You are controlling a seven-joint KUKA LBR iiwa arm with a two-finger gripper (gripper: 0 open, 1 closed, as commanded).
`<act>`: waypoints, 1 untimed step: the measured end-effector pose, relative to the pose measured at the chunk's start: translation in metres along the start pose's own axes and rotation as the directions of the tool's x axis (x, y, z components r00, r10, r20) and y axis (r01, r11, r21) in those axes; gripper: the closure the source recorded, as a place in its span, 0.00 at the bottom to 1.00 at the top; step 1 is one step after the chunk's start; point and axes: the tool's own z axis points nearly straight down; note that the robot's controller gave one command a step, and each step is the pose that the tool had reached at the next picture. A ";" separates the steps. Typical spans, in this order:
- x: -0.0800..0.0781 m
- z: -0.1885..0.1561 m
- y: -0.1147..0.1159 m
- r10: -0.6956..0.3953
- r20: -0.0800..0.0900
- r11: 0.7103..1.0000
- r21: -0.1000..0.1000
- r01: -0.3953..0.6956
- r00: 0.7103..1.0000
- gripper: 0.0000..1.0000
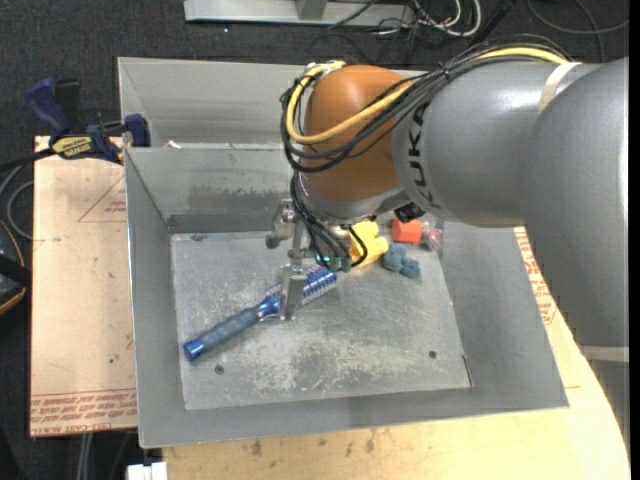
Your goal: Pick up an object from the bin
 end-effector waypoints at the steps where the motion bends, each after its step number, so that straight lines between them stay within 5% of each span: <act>1: 0.003 0.082 -0.030 -0.279 0.017 0.960 0.000 0.279 0.960 0.00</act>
Offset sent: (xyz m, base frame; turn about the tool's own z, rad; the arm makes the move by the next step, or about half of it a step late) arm -0.0071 -0.0319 -0.0851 -0.2853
